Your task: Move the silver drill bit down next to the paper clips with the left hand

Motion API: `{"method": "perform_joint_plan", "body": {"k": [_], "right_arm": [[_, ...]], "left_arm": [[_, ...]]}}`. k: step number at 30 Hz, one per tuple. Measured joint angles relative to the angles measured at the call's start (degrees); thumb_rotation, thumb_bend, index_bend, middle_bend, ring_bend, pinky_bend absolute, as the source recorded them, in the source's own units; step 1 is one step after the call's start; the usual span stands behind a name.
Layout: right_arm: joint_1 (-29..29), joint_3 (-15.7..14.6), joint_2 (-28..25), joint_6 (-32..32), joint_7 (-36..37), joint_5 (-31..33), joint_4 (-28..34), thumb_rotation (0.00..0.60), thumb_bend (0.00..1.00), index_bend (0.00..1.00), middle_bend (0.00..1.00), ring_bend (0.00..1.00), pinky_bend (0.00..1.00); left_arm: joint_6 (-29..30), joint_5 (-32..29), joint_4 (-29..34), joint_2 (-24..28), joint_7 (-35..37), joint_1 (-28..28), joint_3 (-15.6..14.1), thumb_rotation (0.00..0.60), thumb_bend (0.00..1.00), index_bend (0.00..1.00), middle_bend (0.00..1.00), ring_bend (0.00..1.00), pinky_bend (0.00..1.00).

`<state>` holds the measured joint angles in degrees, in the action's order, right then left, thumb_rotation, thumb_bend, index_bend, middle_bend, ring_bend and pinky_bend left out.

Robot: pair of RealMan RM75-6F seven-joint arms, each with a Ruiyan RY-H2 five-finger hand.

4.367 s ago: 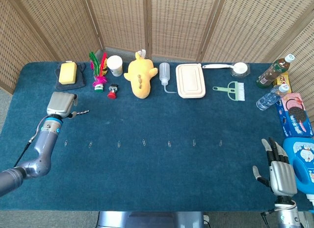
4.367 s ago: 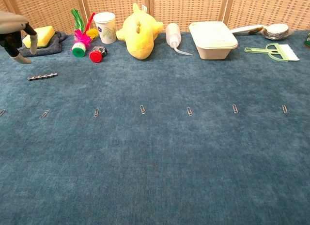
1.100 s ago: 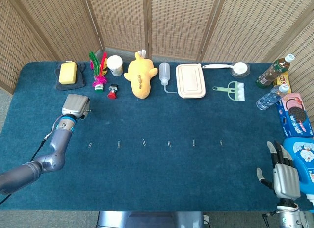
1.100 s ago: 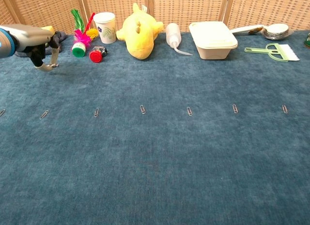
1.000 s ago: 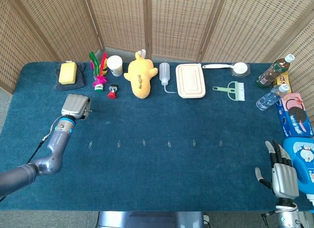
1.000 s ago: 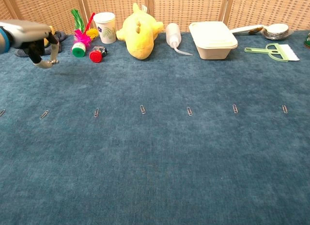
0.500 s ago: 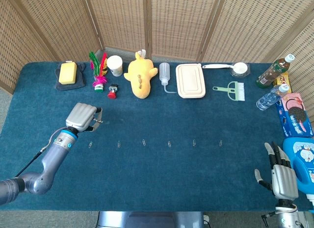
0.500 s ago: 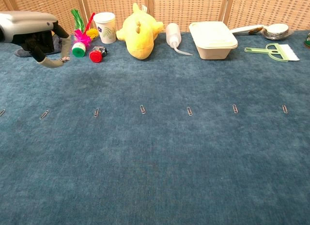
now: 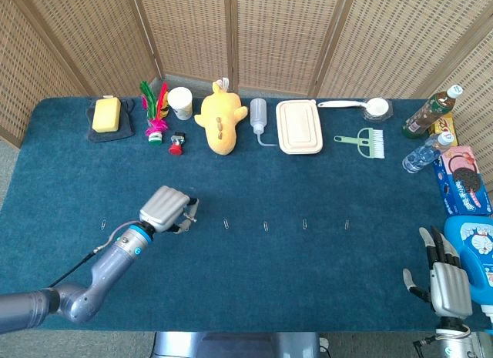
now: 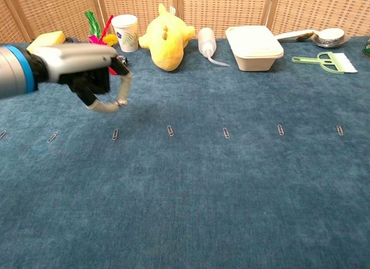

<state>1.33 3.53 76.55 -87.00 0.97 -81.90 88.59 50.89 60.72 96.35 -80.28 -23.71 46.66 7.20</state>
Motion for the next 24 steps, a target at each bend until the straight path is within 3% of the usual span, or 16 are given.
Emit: {"method": "perform_joint_plan", "body": {"k": [24], "right_arm": [[0.22, 0.12, 0.36, 0.68, 1.85, 0.35, -1.64, 0.600, 0.39, 0.01, 0.02, 0.00, 0.12]], "left_arm": [[-0.93, -3.85, -2.11, -3.63, 0.03, 1.25, -1.36, 0.600, 0.69, 0.63, 1.00, 1.00, 0.87]]}}
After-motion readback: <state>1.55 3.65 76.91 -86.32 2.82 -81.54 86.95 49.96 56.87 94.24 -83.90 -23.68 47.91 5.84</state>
